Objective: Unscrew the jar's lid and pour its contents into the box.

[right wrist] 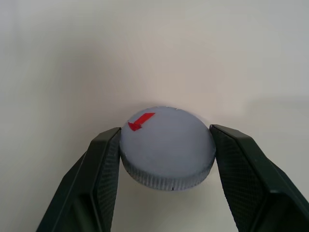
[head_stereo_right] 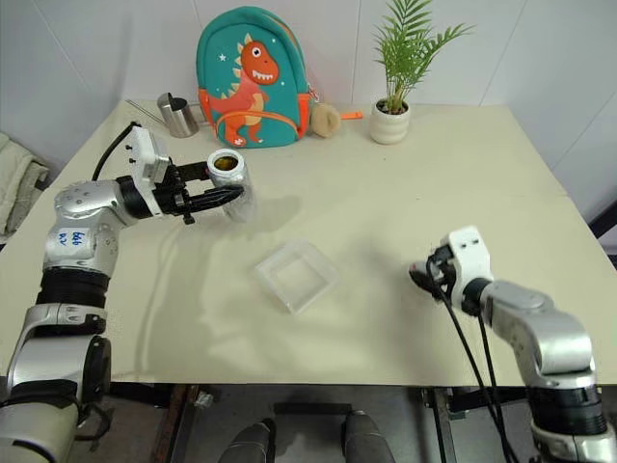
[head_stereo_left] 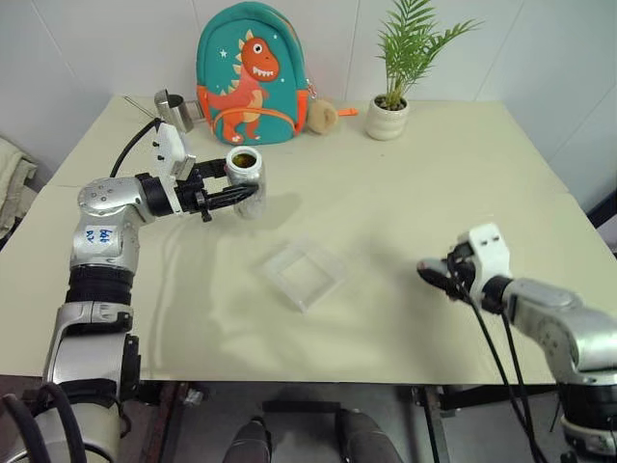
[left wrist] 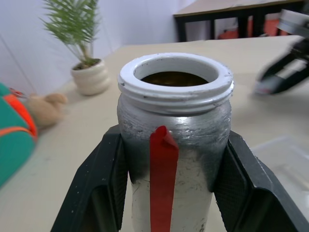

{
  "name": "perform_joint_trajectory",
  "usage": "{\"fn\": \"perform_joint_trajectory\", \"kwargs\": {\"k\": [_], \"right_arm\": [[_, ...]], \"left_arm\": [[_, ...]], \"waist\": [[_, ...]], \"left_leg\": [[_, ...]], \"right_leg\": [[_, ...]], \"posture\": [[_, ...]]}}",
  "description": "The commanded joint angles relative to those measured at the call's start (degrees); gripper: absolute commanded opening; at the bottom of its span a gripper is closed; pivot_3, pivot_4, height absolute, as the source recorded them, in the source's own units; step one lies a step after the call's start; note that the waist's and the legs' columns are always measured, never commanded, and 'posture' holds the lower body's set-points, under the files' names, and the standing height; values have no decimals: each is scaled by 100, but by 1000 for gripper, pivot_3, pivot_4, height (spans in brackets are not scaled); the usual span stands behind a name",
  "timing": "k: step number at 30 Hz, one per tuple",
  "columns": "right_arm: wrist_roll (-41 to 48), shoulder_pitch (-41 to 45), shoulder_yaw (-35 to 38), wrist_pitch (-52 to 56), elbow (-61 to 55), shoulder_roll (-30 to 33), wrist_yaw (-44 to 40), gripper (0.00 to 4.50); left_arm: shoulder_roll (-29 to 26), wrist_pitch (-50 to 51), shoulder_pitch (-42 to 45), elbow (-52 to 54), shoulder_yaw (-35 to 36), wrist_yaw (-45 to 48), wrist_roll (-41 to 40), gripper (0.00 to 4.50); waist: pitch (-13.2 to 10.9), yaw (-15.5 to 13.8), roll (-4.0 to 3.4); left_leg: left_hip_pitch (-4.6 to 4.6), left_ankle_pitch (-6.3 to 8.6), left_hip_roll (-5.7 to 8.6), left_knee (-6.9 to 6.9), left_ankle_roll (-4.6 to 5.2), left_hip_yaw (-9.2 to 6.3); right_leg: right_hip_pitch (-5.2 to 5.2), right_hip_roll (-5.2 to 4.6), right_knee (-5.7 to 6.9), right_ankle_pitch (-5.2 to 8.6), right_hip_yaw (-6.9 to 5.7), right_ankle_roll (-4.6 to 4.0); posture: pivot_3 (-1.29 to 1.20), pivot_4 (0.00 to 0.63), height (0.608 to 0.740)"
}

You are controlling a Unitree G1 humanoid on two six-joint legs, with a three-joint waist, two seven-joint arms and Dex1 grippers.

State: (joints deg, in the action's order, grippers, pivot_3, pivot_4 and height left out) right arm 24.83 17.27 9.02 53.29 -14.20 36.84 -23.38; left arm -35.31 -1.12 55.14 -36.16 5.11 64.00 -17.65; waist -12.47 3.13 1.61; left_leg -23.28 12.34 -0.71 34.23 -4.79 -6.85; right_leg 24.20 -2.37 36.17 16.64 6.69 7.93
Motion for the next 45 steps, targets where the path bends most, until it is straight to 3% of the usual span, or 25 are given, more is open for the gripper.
{"fn": "perform_joint_trajectory", "kwargs": {"k": [1,7,14,18,22,28,32,38,45], "right_arm": [[-17,-39,227,-138,-45,-139,95,2528],[27,-144,241,-183,-249,-91,-70,4460],[268,-585,788,-787,-809,364,-877,4460],[1771,-1303,1813,-953,-1766,624,-2370,4460],[2439,-1666,2277,-875,-1906,801,-2787,4460],[2248,-2152,2439,-1088,-1702,1201,-3100,4460],[2259,-2033,2384,-1230,-1618,1170,-3006,4460],[2669,-2278,2649,-1234,-1748,1197,-3361,4460],[2535,-2138,2632,-1385,-1585,1277,-3142,4460]], "left_arm": [[120,-467,374,-223,85,-81,83,2009],[306,-1065,688,-699,11,-81,323,2009],[393,-2175,1004,-1116,-201,-265,823,2009],[459,-3760,1261,-1455,-580,-554,1532,2009],[548,-4916,1440,-1718,-936,-788,2069,2009],[547,-6548,1696,-1894,-1552,-1686,3343,2009],[370,-7083,1944,-1613,-1903,-3526,5321,2009],[-142,-6318,2203,-503,-3391,-7735,8957,2009],[-320,-4781,2512,-493,-5026,-10814,10906,2009]], "waist": [[0,-5,1],[0,-6,1],[0,-33,1],[0,-120,1],[0,-130,1],[-3,-148,6],[-6,-138,11],[-8,-153,14],[-13,-146,24]], "left_leg": [[0,-1,0,2,-1,-1],[-1,-3,0,3,1,-2],[-3,-2,2,2,1,-2],[-2,-2,2,0,1,-3],[13,-1,2,7,3,-3],[9,1,4,50,5,-2],[7,2,4,75,7,3],[4,4,6,78,2,6],[1,13,9,78,-1,11]], "right_leg": [[0,0,0,-2,0,2],[-1,1,0,-3,-1,3],[-1,0,-2,-3,-1,4],[-11,0,-18,-6,-4,10],[-42,0,-38,-13,-4,23],[-64,0,-60,-20,-1,32],[-69,1,-61,-28,6,38],[-70,0,-65,-29,13,53],[-67,-2,-65,-22,13,61]], "posture": [[0,150,740],[0,150,740],[0,150,740],[0,150,740],[0,150,740],[0,150,740],[0,150,740],[0,150,740],[0,150,740]]}}
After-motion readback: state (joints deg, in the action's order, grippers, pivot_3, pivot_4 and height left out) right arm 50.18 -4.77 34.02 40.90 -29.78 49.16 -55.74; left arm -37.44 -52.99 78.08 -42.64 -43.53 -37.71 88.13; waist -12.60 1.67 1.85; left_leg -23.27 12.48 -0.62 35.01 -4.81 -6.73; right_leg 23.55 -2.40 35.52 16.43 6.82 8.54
